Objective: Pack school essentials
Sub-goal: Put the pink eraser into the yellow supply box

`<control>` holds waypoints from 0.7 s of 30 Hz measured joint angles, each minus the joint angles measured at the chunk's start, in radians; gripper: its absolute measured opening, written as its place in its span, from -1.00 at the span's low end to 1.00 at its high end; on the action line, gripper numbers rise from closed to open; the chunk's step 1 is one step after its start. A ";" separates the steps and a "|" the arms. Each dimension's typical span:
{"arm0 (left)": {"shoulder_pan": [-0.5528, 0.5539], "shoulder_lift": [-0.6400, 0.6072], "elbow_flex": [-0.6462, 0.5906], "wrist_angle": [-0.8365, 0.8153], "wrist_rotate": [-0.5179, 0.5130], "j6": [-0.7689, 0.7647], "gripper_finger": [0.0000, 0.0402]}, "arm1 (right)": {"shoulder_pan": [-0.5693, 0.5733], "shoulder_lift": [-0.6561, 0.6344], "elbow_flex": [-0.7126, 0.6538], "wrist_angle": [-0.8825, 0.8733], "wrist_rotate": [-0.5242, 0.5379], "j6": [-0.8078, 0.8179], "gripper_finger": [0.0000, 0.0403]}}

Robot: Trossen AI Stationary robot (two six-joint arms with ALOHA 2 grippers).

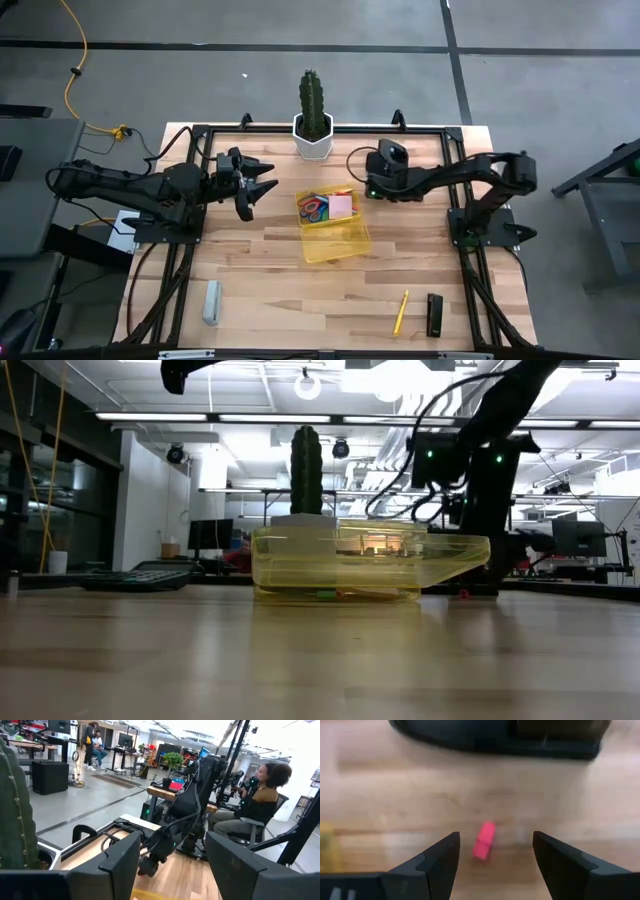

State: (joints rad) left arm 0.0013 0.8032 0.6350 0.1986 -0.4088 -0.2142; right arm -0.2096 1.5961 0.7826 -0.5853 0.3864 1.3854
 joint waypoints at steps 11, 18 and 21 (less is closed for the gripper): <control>0.000 0.000 0.000 0.000 0.004 0.000 0.05 | 0.007 0.067 0.004 0.006 -0.014 0.072 0.12; 0.000 0.000 0.000 -0.001 0.004 -0.001 0.05 | 0.007 0.069 0.003 -0.027 -0.018 0.081 -0.33; 0.000 0.000 0.000 -0.001 0.004 -0.001 0.05 | 0.007 0.070 0.003 -0.038 -0.019 0.078 -0.50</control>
State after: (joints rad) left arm 0.0013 0.8030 0.6350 0.1974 -0.4046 -0.2154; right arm -0.2028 1.6656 0.7853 -0.6238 0.3678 1.4629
